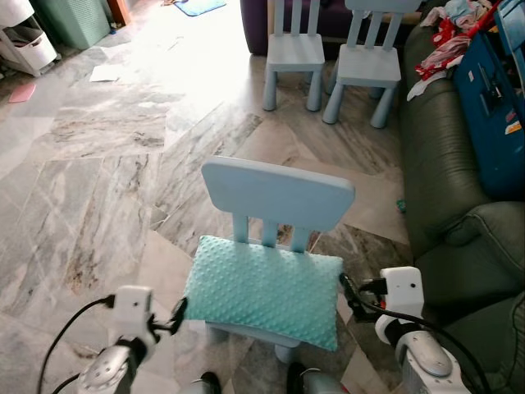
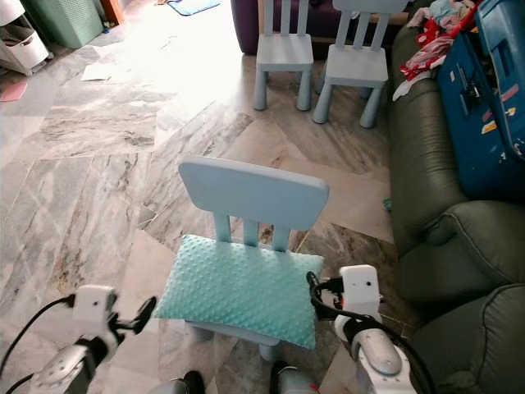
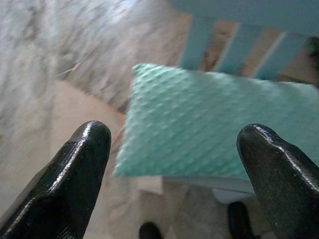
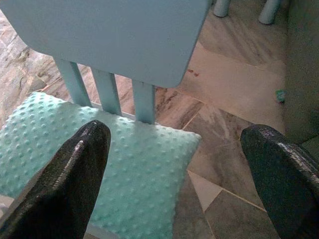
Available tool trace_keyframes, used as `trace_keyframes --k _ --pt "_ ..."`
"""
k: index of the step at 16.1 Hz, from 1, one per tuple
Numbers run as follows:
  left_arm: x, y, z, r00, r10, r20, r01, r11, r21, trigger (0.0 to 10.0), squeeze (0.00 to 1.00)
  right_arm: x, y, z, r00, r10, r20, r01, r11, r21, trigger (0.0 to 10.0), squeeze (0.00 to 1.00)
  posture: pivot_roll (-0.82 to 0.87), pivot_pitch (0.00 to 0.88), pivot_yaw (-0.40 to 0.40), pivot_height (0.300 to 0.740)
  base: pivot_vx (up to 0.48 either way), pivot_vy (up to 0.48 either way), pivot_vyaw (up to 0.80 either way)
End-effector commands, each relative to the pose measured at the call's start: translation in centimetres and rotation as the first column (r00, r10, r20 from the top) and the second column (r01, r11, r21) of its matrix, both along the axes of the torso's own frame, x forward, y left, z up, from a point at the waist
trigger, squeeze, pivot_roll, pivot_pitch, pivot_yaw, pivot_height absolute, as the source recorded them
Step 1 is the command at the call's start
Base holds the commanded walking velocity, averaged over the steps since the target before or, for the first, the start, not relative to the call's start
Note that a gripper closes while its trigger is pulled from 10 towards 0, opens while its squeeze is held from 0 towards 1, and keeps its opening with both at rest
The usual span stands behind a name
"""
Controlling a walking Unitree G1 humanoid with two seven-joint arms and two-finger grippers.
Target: Move the pillow to the sofa
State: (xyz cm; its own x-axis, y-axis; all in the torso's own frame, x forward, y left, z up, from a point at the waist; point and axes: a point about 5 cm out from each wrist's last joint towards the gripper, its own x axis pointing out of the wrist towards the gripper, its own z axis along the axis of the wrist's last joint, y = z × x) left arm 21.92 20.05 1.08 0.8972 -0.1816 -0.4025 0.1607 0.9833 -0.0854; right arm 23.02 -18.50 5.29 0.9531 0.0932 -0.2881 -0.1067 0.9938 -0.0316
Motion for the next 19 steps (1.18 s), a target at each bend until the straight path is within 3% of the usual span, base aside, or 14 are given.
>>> trace_keyframes --k 1,5,10,19 --pt "-0.1 -0.5 0.0 1.000 -0.030 -0.003 0.030 1.000 -0.002 10.0 0.00 -0.4 -0.5 0.1 1.000 -0.028 -0.007 0.028 1.000 0.001 10.0 0.00 -0.16 0.247 0.018 0.740 0.000 0.000 0.00" --pt "1.1 -2.8 0.5 0.995 -0.098 0.025 0.098 0.995 -0.020 10.0 0.00 -0.7 -1.0 0.4 0.999 -0.051 -0.001 0.051 0.999 -0.013 10.0 0.00 -0.19 0.245 0.013 0.740 0.000 0.000 0.00" --pt "1.0 -2.2 0.6 0.998 -0.058 0.031 0.059 0.998 -0.024 10.0 0.00 -0.4 -1.0 0.7 0.999 -0.044 0.000 0.044 0.999 -0.015 10.0 0.00 -0.18 0.254 0.001 0.740 0.000 0.000 0.00" --pt "-0.6 -2.1 0.2 0.998 -0.056 -0.008 0.056 0.998 -0.034 10.0 0.00 -1.5 -0.4 0.8 1.000 -0.012 -0.025 0.012 1.000 0.013 10.0 0.00 -0.18 0.300 0.002 0.740 0.000 0.000 0.00"
